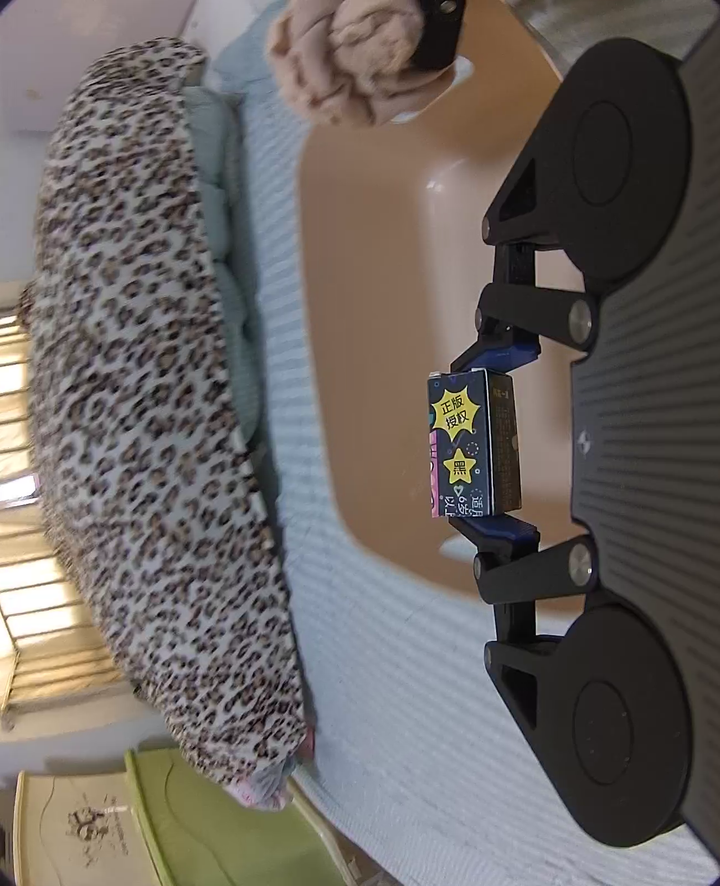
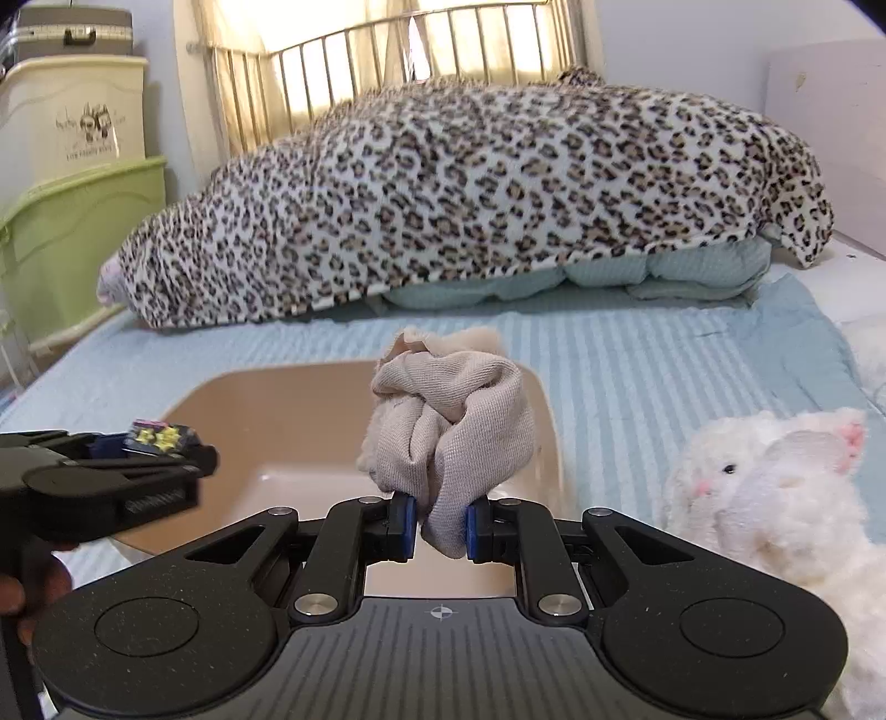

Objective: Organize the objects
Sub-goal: 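Carry both items over the beige bin and open both tools to drop them, then grasp the black yellow-labelled box with the left tool while the right tool grasps the Hello Kitty plush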

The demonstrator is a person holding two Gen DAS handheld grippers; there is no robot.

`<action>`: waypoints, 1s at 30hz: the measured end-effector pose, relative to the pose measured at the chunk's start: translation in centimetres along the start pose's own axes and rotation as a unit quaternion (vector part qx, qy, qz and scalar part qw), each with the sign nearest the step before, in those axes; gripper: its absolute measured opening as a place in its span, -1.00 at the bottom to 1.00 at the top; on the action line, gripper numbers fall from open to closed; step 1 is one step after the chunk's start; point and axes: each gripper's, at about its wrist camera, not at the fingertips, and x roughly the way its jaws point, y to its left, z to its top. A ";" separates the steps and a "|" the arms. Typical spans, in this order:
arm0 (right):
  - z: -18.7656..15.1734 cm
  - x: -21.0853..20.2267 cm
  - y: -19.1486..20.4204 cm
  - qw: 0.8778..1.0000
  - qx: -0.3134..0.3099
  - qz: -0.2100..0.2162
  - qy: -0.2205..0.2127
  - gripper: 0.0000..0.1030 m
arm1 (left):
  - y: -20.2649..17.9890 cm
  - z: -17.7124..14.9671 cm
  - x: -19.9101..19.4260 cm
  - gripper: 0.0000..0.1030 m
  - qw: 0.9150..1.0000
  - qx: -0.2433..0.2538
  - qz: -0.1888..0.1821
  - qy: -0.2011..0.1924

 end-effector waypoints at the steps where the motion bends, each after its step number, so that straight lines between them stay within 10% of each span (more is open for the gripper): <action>1: -0.1 0.6 0.2 1.000 -0.002 -0.001 0.006 -0.71 | -0.3 -0.3 0.4 0.02 1.000 0.005 -0.001 0.004; 8: -1.3 2.4 0.5 0.999 0.011 -0.012 0.032 -0.59 | -0.9 -1.3 1.8 0.25 0.999 0.025 -0.013 0.020; 13: -1.5 0.3 0.6 1.000 0.012 -0.018 0.011 0.21 | -0.1 -1.2 -0.4 0.89 1.000 0.023 0.006 0.007; 22: -1.8 -5.6 2.1 1.000 -0.005 -0.013 -0.020 0.89 | 2.5 -1.7 -6.1 0.92 1.000 0.011 0.006 0.004; 30: -4.7 -8.3 5.0 0.999 -0.035 0.005 0.007 1.00 | 4.9 -5.0 -8.9 0.93 0.999 -0.008 -0.001 0.037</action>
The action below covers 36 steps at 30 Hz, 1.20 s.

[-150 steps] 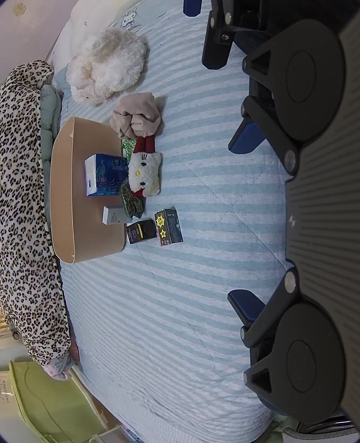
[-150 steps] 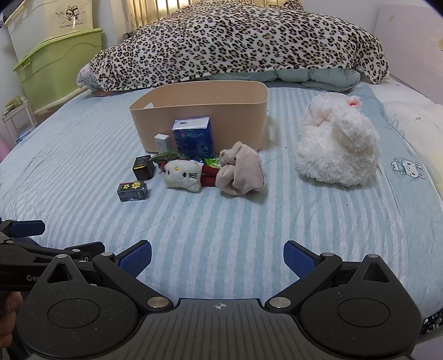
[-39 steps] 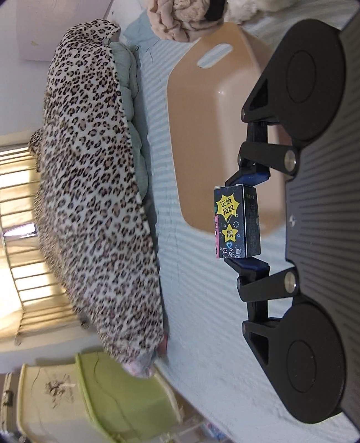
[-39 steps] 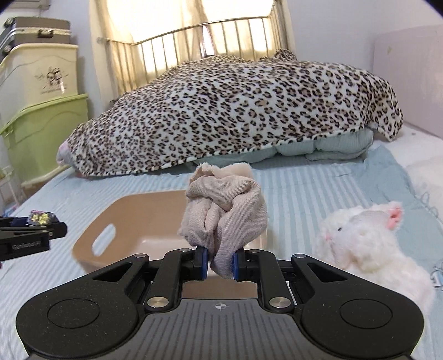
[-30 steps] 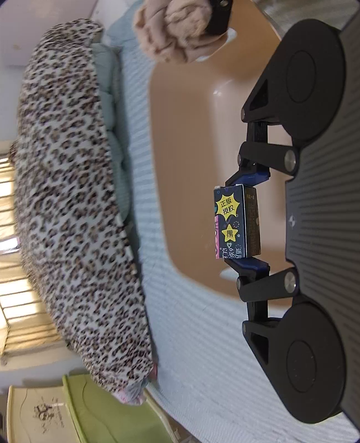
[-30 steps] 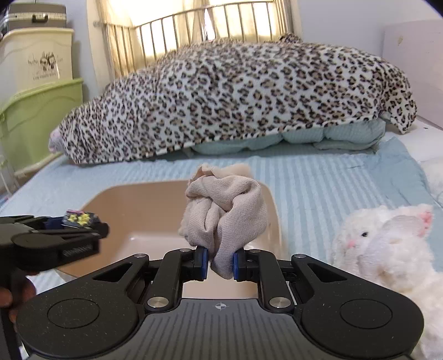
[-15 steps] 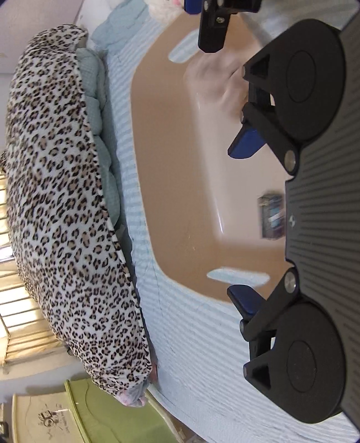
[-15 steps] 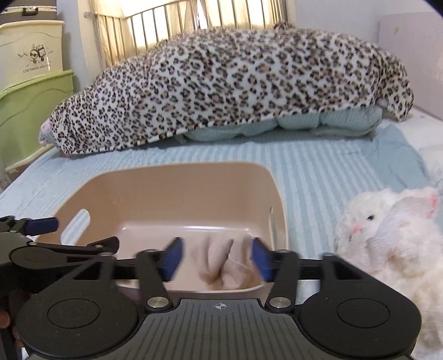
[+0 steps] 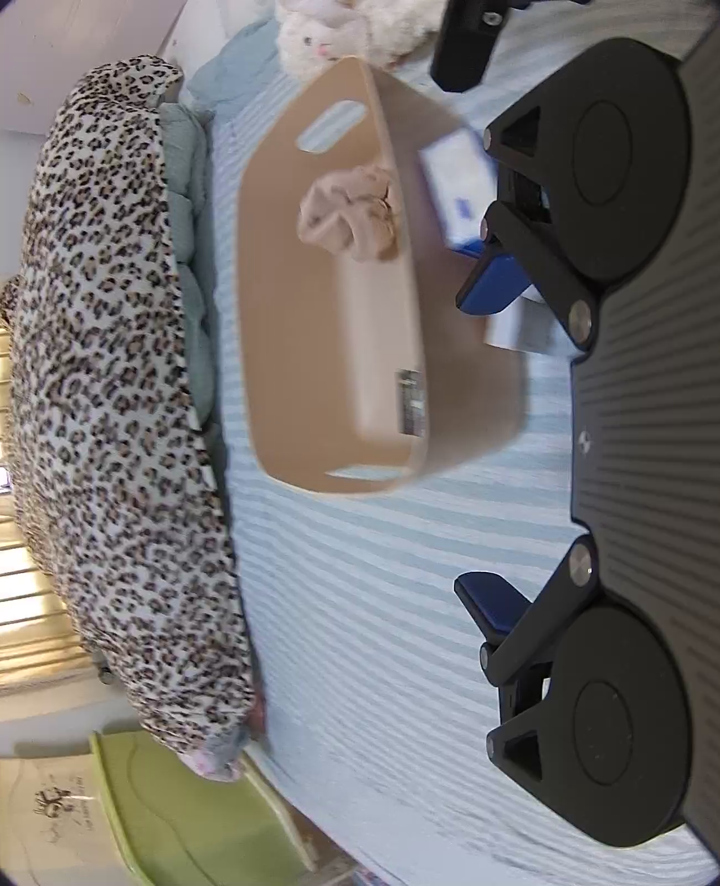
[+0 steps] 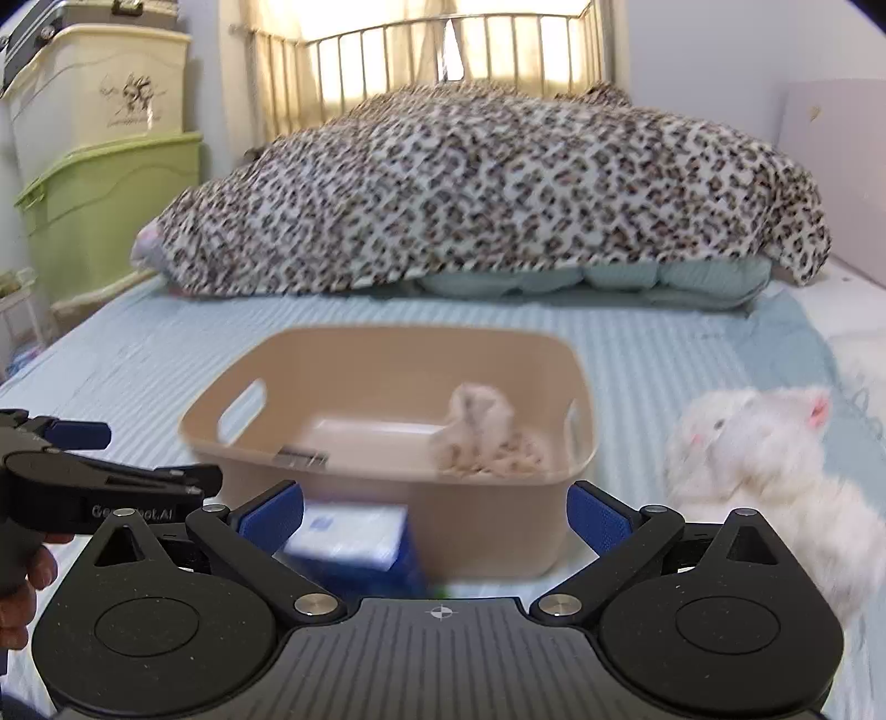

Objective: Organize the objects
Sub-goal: 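Grasp the black yellow-labelled box with the left tool while the right tool grasps the Hello Kitty plush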

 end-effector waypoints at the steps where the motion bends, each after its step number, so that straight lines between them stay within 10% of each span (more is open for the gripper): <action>1: -0.6 0.0 0.5 1.000 -0.003 0.003 0.008 1.00 | 0.1 -0.6 0.0 0.93 1.000 0.002 0.001 0.004; 30: -7.3 6.6 4.0 0.994 -0.021 -0.003 0.105 1.00 | 0.2 -6.6 5.4 0.92 0.995 -0.020 -0.052 0.081; 36: -7.4 6.3 3.6 0.995 -0.018 0.020 0.093 0.58 | 0.1 -6.8 6.5 0.64 0.994 -0.018 -0.053 0.091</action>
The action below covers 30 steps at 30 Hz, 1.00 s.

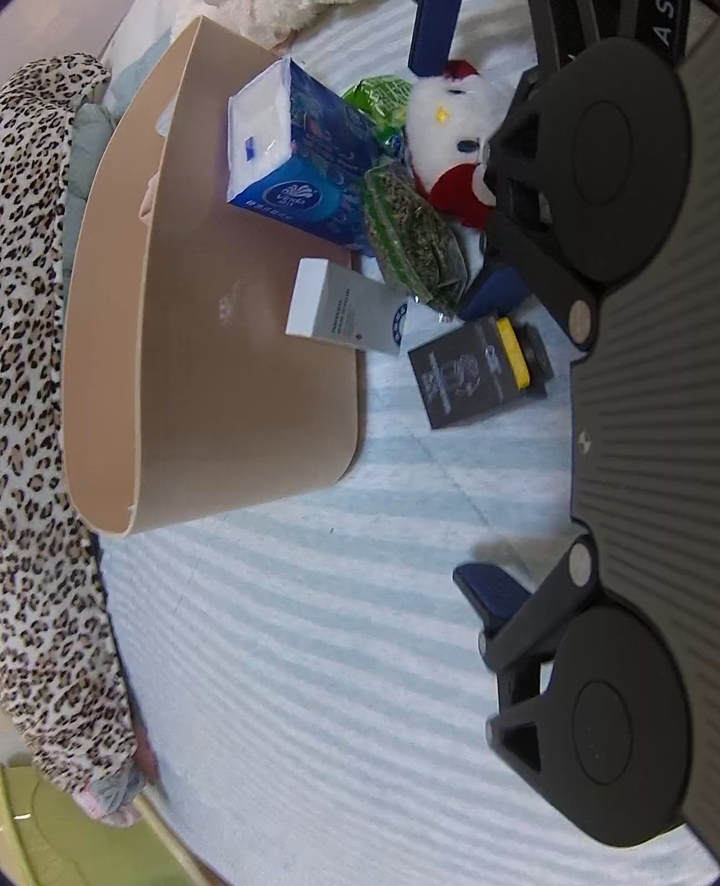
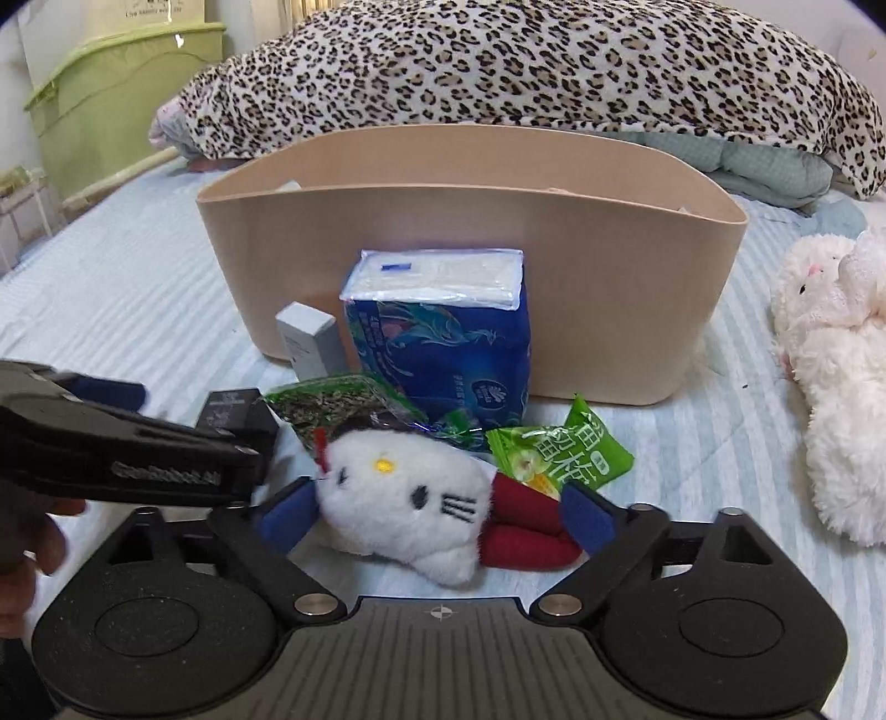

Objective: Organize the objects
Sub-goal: 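Grasp the black yellow-labelled box with the left tool while the right tool grasps the Hello Kitty plush, then lift both items over the beige bin and open both tools to release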

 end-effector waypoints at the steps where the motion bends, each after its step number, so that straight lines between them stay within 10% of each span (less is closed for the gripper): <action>1: 0.0 -0.1 0.0 1.000 0.000 0.005 -0.003 0.43 | 0.0 0.0 0.2 0.44 1.000 0.000 -0.007 0.005; 3: -0.1 -0.4 0.1 1.000 0.000 0.017 -0.008 0.08 | -0.1 0.0 0.5 0.21 1.000 0.002 -0.012 0.010; 7: -0.4 -0.4 0.2 1.000 -0.003 0.021 -0.010 0.06 | -0.1 -0.2 0.3 -0.35 1.000 0.015 -0.014 -0.002; 30: 0.4 -8.7 -2.3 0.994 0.015 0.015 -0.104 -0.06 | -0.8 -1.1 -6.9 -0.35 0.997 0.012 -0.026 -0.071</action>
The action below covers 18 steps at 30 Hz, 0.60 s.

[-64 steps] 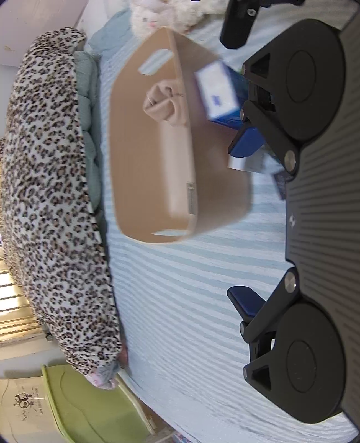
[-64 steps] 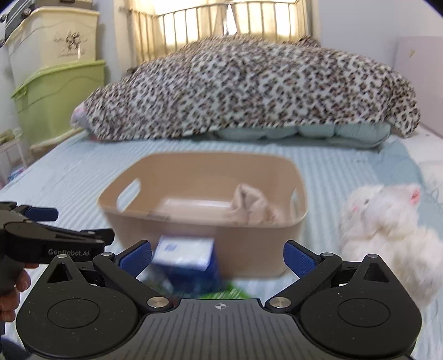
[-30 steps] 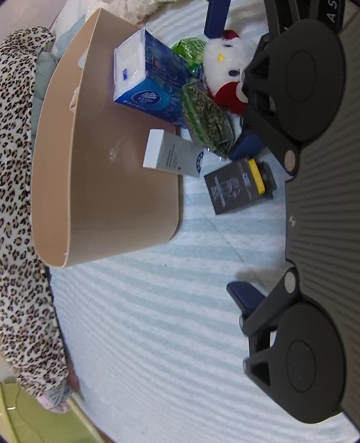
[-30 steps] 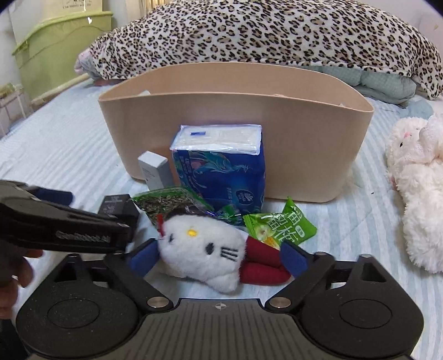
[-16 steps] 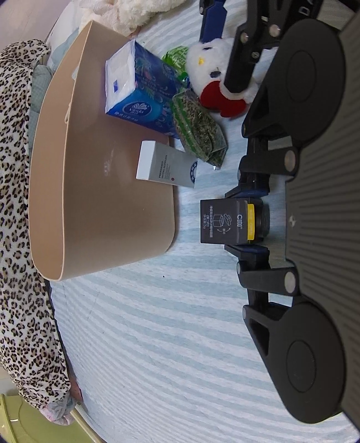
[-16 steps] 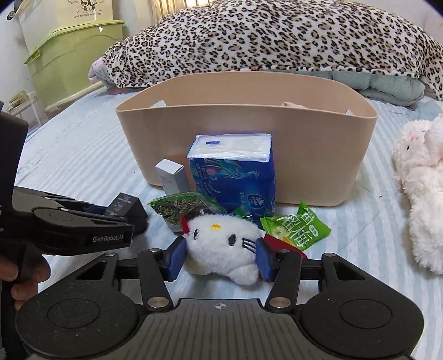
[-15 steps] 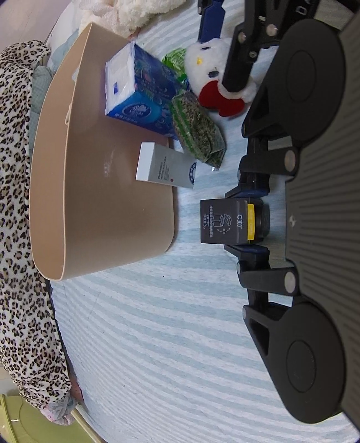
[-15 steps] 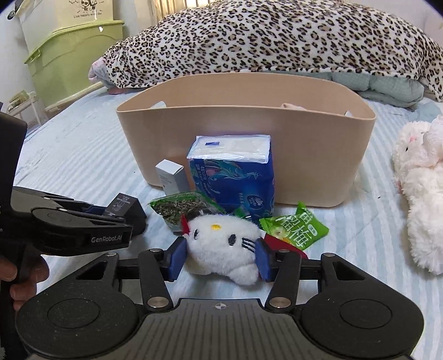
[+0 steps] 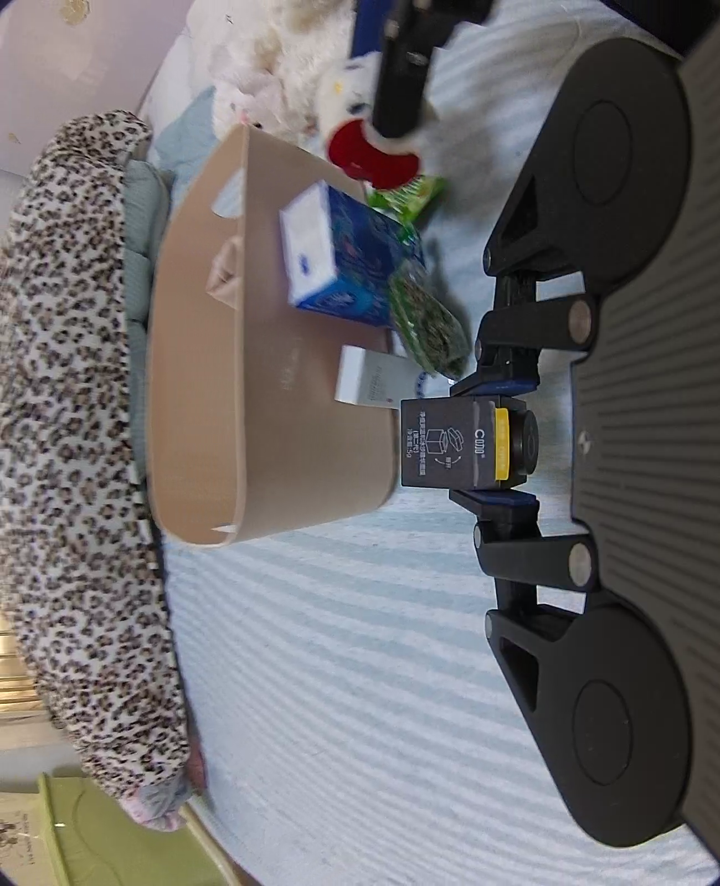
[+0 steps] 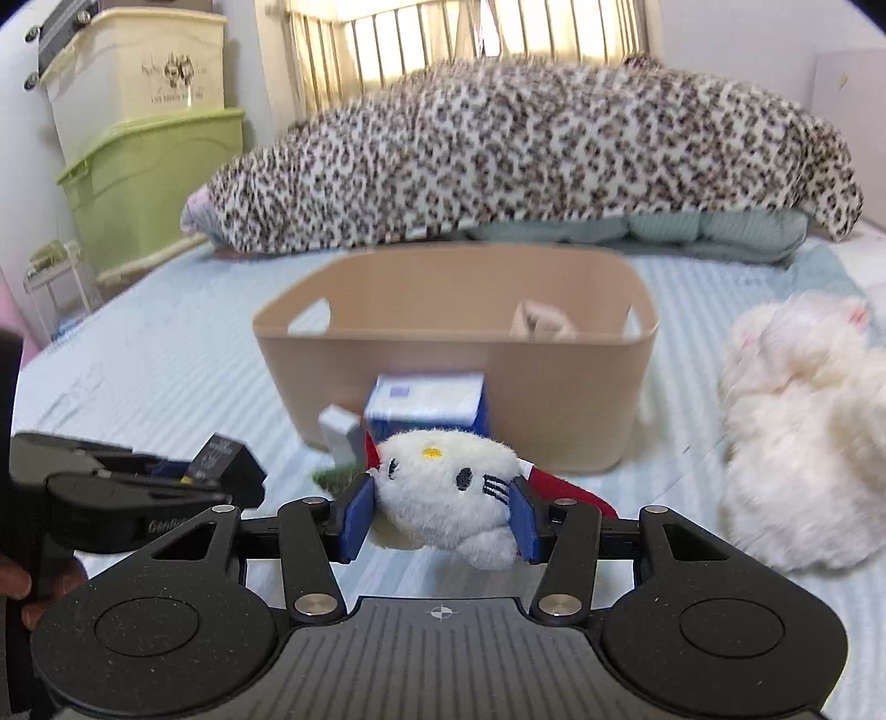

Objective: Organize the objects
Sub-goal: 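Lift both items over the beige bin and open both tools to release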

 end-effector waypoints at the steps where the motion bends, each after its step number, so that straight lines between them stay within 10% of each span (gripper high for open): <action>1: 0.4 -0.5 -0.3 1.000 0.000 -0.003 -0.009 -0.06 | -0.1 0.2 -0.4 -0.35 1.000 0.000 0.002 -0.007; 18: 8.6 -0.6 -3.2 0.992 -0.022 -0.041 -0.116 -0.05 | -2.4 9.3 -0.5 -0.35 0.994 0.003 0.022 -0.104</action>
